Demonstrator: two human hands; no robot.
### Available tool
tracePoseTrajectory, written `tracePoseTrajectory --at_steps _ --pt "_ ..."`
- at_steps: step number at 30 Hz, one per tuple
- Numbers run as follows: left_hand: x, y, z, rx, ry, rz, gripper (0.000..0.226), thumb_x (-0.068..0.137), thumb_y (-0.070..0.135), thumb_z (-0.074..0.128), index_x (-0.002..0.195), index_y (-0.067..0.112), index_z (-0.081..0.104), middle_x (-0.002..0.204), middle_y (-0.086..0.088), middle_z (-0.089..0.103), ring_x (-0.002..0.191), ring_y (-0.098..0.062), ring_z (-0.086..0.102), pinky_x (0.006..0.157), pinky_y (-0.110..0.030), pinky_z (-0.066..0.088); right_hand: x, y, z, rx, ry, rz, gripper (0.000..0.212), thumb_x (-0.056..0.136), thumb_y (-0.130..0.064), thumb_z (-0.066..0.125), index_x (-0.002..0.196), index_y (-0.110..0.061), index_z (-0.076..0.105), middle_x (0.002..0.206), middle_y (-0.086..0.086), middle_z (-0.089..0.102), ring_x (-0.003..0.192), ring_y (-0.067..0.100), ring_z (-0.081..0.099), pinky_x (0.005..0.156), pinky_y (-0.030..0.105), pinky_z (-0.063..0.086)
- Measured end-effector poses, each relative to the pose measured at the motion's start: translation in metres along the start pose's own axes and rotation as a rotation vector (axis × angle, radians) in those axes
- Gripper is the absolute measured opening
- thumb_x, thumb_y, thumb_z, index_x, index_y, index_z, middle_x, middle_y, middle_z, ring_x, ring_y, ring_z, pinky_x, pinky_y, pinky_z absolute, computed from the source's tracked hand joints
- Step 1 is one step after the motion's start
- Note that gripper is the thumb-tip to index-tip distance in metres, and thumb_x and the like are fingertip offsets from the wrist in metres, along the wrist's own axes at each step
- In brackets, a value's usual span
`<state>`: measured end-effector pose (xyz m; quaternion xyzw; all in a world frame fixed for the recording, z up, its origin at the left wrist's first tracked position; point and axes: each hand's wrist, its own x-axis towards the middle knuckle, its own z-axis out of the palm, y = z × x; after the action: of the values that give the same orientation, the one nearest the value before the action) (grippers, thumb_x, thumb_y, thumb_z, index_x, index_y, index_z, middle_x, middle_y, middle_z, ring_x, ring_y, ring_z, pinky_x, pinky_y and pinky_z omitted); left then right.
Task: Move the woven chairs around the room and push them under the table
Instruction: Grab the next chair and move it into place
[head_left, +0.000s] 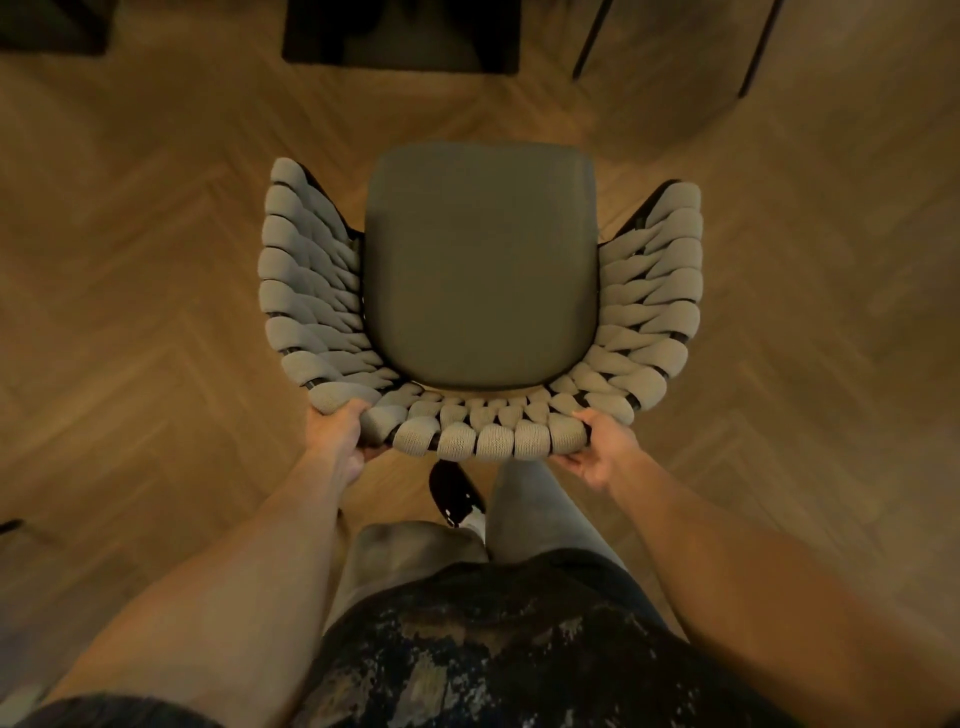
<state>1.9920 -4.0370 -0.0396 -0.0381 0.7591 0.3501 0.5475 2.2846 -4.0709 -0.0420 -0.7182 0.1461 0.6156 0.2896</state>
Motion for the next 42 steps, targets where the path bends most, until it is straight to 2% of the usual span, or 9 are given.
tracePoseTrajectory --at_steps 7,12,20,24,28,32,34,37,42 --pt "0.036 0.083 0.071 0.040 -0.016 0.006 0.049 0.094 0.002 0.061 0.135 0.024 0.044 0.119 -0.009 0.057 0.101 -0.032 0.062 0.070 -0.057 0.057 0.021 -0.086 0.061 0.024 0.011 0.010 0.034 0.098 -0.013 0.064 0.130 -0.012 0.052 0.113 0.020 0.065 0.110 0.038 0.065 0.063 0.051 0.056" --pt "0.057 0.138 0.134 0.033 -0.018 0.011 0.047 0.094 0.001 0.060 0.133 0.022 0.045 0.119 -0.010 0.058 0.100 -0.032 0.063 0.070 -0.056 0.056 0.037 -0.160 0.098 0.039 0.020 0.013 0.041 0.097 -0.014 0.067 0.135 -0.012 0.052 0.124 0.022 0.064 0.112 0.041 0.065 0.076 0.057 0.058" --pt "0.081 0.222 0.230 0.056 -0.046 -0.013 0.052 0.093 0.002 0.062 0.138 0.023 0.045 0.123 -0.012 0.058 0.101 -0.032 0.064 0.054 -0.049 0.059 0.054 -0.283 0.148 0.009 0.029 -0.001 0.026 0.099 -0.012 0.063 0.122 -0.015 0.052 0.107 0.017 0.065 0.099 0.035 0.065 0.060 0.050 0.053" --pt "0.094 0.252 0.263 0.070 -0.038 -0.003 0.051 0.092 0.002 0.063 0.136 0.021 0.045 0.126 -0.015 0.058 0.107 -0.036 0.064 0.060 -0.054 0.060 0.062 -0.324 0.170 0.015 0.034 -0.008 0.030 0.098 -0.012 0.065 0.125 -0.015 0.051 0.099 0.016 0.062 0.109 0.038 0.063 0.077 0.053 0.056" --pt "0.103 0.290 0.303 0.082 -0.051 -0.015 0.051 0.095 0.005 0.062 0.138 0.023 0.043 0.128 -0.013 0.056 0.112 -0.038 0.062 0.074 -0.061 0.059 0.069 -0.374 0.196 0.026 0.059 -0.013 0.027 0.099 -0.011 0.063 0.123 -0.014 0.051 0.096 0.015 0.059 0.096 0.034 0.062 0.087 0.054 0.054" --pt "0.112 0.322 0.336 0.082 -0.085 -0.040 0.045 0.099 0.005 0.056 0.138 0.022 0.041 0.115 -0.011 0.054 0.111 -0.036 0.060 0.088 -0.064 0.054 0.078 -0.413 0.218 0.049 0.047 0.006 0.039 0.099 -0.010 0.063 0.136 -0.011 0.049 0.107 0.017 0.058 0.102 0.038 0.060 0.086 0.056 0.054" --pt "0.117 0.335 0.348 0.088 -0.092 -0.041 0.042 0.099 0.005 0.057 0.136 0.021 0.043 0.115 -0.012 0.056 0.111 -0.035 0.060 0.088 -0.064 0.054 0.082 -0.426 0.228 0.064 0.054 0.010 0.044 0.099 -0.011 0.064 0.140 -0.010 0.048 0.122 0.019 0.059 0.098 0.038 0.061 0.081 0.056 0.054" --pt "0.127 0.354 0.364 0.098 -0.085 -0.038 0.038 0.097 0.004 0.058 0.128 0.023 0.045 0.117 -0.012 0.057 0.111 -0.036 0.061 0.086 -0.066 0.054 0.087 -0.445 0.241 0.076 0.049 0.022 0.048 0.099 -0.012 0.064 0.143 -0.012 0.046 0.138 0.019 0.056 0.115 0.040 0.059 0.082 0.055 0.054" --pt "0.139 0.373 0.383 0.108 -0.094 -0.039 0.042 0.098 0.003 0.058 0.135 0.018 0.046 0.125 -0.016 0.057 0.111 -0.037 0.061 0.085 -0.065 0.055 0.096 -0.471 0.252 0.018 0.045 0.009 0.046 0.099 -0.014 0.064 0.141 -0.013 0.046 0.133 0.018 0.058 0.115 0.039 0.061 0.071 0.052 0.057"
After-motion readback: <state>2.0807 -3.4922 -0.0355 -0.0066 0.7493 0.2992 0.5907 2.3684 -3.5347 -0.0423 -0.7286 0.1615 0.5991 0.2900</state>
